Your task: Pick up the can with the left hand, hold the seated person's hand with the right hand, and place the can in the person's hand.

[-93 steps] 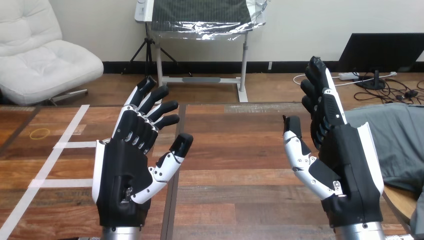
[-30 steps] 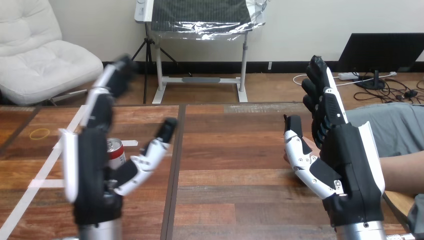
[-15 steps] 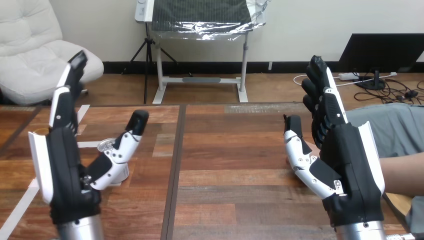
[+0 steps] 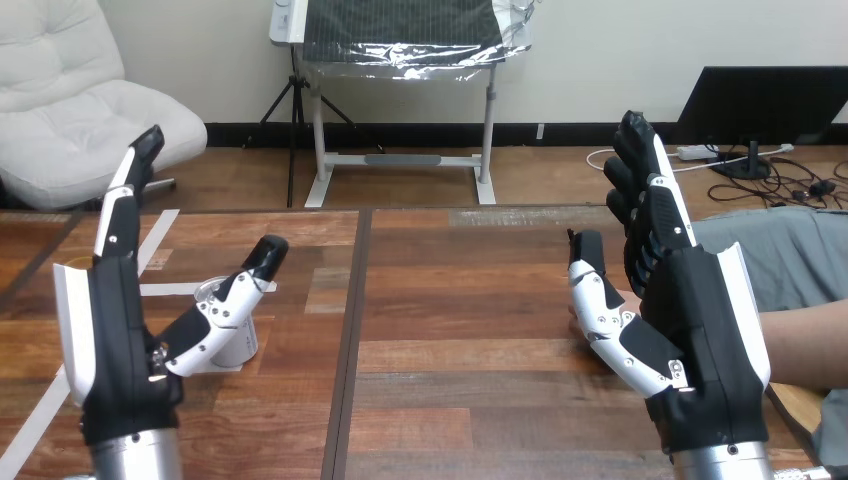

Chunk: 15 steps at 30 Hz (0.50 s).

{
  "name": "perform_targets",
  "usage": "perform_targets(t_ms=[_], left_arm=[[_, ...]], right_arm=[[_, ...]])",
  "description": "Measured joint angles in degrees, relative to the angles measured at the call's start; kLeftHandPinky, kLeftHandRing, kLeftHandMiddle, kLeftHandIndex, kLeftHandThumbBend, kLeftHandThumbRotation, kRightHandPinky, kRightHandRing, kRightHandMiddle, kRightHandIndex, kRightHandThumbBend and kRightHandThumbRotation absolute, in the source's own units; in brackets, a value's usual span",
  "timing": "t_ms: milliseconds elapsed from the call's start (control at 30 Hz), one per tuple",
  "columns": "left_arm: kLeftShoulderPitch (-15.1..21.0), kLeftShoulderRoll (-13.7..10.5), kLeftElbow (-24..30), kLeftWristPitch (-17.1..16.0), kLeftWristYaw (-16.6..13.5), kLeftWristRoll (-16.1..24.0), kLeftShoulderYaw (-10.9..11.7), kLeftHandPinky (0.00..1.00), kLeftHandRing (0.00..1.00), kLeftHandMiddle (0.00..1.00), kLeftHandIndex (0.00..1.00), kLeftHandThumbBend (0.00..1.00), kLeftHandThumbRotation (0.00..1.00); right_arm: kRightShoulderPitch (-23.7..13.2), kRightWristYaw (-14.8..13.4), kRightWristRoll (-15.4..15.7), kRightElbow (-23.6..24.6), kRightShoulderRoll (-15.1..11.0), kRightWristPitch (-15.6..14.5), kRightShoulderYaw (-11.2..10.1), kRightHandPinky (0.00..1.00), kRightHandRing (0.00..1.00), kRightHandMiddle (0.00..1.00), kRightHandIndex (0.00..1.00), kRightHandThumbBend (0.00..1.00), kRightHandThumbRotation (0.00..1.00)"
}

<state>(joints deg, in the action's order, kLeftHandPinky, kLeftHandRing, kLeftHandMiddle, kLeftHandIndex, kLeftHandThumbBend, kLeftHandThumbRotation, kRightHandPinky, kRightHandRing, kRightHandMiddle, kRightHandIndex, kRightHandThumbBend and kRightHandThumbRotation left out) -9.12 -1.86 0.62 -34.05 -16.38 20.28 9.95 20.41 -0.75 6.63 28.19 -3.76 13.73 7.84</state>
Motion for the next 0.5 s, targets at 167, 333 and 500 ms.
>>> perform_targets(t_ms=[167, 333, 500], left_arm=[[0.02, -1.50, -0.22, 1.77, 0.04, 0.60, 0.28, 0.90, 0.90, 0.91, 0.88, 0.85, 0.40], [0.03, -2.84, -0.50, 3.90, 0.87, 0.40, 0.29, 0.89, 0.90, 0.91, 0.89, 0.85, 0.40], [0.13, -4.01, -1.28, 5.67, 2.66, -1.17, 0.22, 0.87, 0.90, 0.92, 0.89, 0.86, 0.40]], right_arm=[[-0.01, 0.01, -0.04, 0.00, 0.00, 0.00, -0.07, 1.00, 1.00, 1.00, 1.00, 0.03, 0.00], [-0.01, 0.23, -0.21, 0.00, -0.01, 0.00, -0.25, 1.00, 1.00, 1.00, 1.00, 0.03, 0.00], [-0.14, 0.45, -0.29, -0.03, 0.00, 0.00, -0.51, 1.00, 1.00, 1.00, 1.00, 0.02, 0.00]])
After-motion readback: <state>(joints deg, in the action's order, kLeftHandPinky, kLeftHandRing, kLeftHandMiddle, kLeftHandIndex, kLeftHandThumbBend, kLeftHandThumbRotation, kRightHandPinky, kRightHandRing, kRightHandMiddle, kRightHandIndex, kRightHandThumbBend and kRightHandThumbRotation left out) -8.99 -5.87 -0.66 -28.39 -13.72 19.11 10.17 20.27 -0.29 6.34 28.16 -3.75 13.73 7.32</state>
